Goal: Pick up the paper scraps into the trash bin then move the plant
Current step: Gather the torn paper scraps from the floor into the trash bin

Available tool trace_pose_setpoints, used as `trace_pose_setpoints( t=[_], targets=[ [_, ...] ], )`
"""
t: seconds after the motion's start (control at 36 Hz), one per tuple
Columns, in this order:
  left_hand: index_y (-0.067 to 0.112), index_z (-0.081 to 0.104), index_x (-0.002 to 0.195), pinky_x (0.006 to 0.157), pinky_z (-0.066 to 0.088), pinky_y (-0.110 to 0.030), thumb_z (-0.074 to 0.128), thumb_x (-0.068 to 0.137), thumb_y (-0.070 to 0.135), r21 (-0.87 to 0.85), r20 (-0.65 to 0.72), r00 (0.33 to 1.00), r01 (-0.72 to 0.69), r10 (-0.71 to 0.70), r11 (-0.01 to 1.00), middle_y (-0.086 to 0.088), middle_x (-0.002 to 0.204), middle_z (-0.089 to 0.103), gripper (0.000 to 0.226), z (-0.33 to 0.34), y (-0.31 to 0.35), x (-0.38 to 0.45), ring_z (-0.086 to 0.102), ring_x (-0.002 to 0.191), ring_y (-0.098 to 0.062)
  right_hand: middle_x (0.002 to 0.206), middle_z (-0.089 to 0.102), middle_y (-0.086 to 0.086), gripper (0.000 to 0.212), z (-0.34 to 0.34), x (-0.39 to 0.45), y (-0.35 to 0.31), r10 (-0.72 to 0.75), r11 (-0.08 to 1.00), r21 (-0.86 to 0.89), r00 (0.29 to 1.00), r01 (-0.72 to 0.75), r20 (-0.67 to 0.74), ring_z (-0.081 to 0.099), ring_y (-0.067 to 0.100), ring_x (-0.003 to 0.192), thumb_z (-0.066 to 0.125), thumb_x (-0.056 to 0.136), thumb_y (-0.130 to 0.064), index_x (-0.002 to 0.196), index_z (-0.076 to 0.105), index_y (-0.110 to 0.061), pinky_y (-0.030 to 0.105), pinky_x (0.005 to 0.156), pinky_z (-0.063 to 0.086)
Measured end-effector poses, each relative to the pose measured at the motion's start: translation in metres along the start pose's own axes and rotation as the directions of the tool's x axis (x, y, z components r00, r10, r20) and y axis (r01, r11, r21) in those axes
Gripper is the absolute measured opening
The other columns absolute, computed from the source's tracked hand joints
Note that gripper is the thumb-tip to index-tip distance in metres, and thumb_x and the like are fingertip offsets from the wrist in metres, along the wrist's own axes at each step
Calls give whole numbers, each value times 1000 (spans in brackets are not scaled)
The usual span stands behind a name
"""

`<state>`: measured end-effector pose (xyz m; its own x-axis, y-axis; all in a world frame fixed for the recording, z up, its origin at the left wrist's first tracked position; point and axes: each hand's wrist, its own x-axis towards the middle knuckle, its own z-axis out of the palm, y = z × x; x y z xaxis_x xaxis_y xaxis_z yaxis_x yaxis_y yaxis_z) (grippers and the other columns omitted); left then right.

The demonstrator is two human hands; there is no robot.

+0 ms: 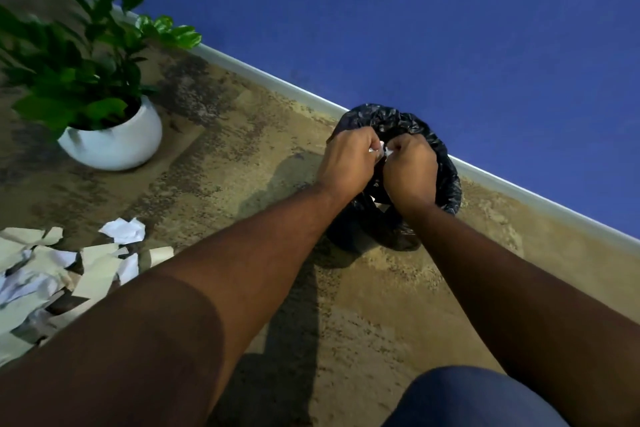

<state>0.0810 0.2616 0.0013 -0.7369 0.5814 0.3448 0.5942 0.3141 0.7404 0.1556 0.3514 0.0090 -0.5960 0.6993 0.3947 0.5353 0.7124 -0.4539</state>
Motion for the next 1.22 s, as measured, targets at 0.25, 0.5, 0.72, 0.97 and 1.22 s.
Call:
trace_pose_setpoints(
  t=[0.25,0.5,0.72,0.97,1.22],
  targets=[
    [26,52,87,71,44,-25,59,89,19,-18,-233,972,-13,8,1000,13,89,60,10,-12,12,4,54,89,-10,108,67,10,28,-13,7,8,120,993,29,991,-118,-54,62,24,91,47,88,-2,101,71,-6,24,73,43],
    [13,68,110,76,45,-23,61,95,15,5,140,985,-103,101,995,-2,110,66,16,10,1,-5,57,94,-10,109,65,10,19,-7,-2,15,20,994,-113,996,-9,91,60,21,80,56,90,-11,103,70,-6,33,70,52],
    [10,64,117,91,54,-44,60,94,15,78,284,953,-136,109,988,-7,119,59,24,18,-9,-12,61,107,-25,114,68,7,37,-8,-6,22,39,988,-153,985,-13,166,65,26,91,49,84,-3,113,69,-13,33,72,53],
    [10,57,122,111,39,-47,55,89,9,190,173,984,-74,41,979,-11,135,54,33,-5,-26,-20,40,136,-29,109,63,9,28,19,-6,-16,-159,986,-44,987,160,31,58,24,96,47,90,-11,107,69,-7,26,76,45],
    [12,51,131,103,42,-46,43,96,20,324,38,995,75,-92,943,-8,133,55,37,-66,-82,-33,48,126,-27,105,62,12,24,64,-25,-82,-362,931,94,925,352,114,60,30,94,55,85,-11,104,67,-4,37,79,52]
  ],
)
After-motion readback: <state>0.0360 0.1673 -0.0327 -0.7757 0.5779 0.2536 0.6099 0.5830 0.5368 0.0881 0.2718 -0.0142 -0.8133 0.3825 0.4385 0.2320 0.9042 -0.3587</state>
